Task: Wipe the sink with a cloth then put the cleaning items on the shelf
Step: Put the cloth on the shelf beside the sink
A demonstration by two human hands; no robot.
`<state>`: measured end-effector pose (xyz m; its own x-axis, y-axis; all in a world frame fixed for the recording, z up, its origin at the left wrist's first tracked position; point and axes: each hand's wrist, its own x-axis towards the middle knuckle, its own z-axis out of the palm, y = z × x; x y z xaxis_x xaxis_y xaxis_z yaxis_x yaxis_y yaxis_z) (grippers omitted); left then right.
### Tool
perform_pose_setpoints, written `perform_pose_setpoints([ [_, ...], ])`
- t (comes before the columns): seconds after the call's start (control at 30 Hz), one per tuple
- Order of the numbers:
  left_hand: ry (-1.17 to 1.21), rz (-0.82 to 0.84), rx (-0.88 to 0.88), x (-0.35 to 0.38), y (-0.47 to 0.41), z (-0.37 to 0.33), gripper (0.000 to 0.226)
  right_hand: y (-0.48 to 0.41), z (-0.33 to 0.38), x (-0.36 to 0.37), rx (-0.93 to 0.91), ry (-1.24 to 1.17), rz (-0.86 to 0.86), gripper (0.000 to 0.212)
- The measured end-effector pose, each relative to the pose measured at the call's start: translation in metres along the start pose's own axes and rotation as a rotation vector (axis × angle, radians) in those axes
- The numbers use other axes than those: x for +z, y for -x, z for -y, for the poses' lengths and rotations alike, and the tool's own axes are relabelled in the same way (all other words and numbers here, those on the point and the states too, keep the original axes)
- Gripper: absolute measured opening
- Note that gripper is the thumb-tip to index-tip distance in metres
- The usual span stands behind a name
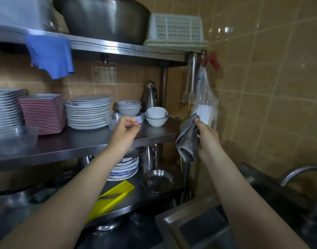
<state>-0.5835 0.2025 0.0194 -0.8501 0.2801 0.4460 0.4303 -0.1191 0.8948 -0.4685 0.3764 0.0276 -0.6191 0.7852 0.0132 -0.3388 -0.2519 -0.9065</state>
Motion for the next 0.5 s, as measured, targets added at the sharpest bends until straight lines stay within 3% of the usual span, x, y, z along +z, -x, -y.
perform_pose_setpoints([
  [0.5, -0.038, 0.019, -0.049, -0.013, -0.086, 0.061, 0.020, -0.101, -0.060, 0.079, 0.048, 0.014, 0.110, 0.015],
])
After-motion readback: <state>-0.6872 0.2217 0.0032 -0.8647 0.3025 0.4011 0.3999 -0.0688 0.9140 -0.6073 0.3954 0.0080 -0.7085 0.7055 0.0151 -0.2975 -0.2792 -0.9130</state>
